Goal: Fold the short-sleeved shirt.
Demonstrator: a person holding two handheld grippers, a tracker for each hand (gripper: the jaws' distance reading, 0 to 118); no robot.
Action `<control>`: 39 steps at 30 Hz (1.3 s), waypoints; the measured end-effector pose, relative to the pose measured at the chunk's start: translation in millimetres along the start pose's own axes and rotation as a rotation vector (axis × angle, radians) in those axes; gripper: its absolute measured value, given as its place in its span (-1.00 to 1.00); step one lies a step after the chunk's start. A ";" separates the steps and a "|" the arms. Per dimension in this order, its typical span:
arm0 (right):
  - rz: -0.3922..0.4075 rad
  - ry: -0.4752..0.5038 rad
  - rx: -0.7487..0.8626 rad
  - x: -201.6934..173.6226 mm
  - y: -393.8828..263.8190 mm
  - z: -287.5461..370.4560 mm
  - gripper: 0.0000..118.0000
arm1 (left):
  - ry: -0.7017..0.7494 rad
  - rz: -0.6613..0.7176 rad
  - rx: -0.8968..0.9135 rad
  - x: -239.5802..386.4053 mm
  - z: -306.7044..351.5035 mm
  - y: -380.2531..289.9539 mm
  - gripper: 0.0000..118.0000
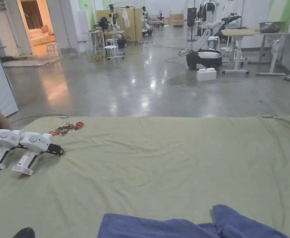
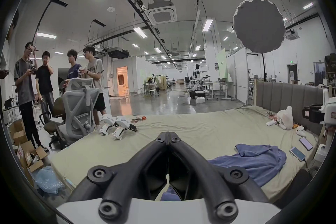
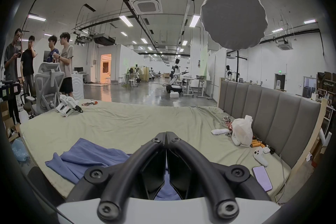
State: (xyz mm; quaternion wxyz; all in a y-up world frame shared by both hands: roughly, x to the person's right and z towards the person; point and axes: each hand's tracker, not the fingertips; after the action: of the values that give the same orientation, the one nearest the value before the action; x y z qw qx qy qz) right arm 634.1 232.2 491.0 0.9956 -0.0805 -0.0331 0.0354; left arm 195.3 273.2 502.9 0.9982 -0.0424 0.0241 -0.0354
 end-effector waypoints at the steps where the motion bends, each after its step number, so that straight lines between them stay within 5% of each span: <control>1: -0.003 0.001 -0.001 0.0 0.0 -0.6 -1.00 | 0.000 0.001 0.001 0.3 0.0 -1.0 -1.00; 8: -0.052 0.033 -0.023 3.4 -3.6 -7.9 -1.00 | -0.064 0.019 -0.031 2.8 -12.9 -0.1 -1.00; 15: -0.074 0.040 -0.100 14.0 -26.3 -13.0 -1.00 | -0.236 0.169 -0.296 -12.2 -74.6 -27.9 -1.00; 17: -0.067 0.030 -0.118 18.2 -33.0 -12.1 -1.00 | -0.270 0.186 -0.378 -13.0 -105.9 -39.4 -0.79; 20: -0.095 0.009 -0.158 27.7 -45.2 -13.5 -1.00 | -0.346 0.223 -0.506 -7.2 -171.4 -62.8 -0.10; 25: -0.163 0.014 -0.195 44.5 -58.4 -17.4 -1.00 | -0.323 0.261 -0.678 9.0 -292.9 -113.5 0.13; 29: -0.158 -0.022 -0.231 52.6 -69.2 -13.6 -1.00 | -0.169 0.332 -0.841 0.8 -372.0 -165.1 0.15; 35: -0.110 -0.073 -0.304 59.5 -85.1 -14.7 -1.00 | -0.136 0.239 -0.950 9.1 -403.3 -199.6 0.03; 39: -0.147 -0.062 -0.312 61.5 -89.0 -19.4 -1.00 | -0.132 0.075 -0.925 25.7 -397.4 -199.1 -0.14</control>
State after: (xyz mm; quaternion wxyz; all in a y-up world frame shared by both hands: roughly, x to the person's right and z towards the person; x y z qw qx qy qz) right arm 702.5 146.2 490.0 0.9694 -0.2305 -0.0746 -0.0407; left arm 186.9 40.5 123.3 0.8745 -0.4840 -0.0247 0.0179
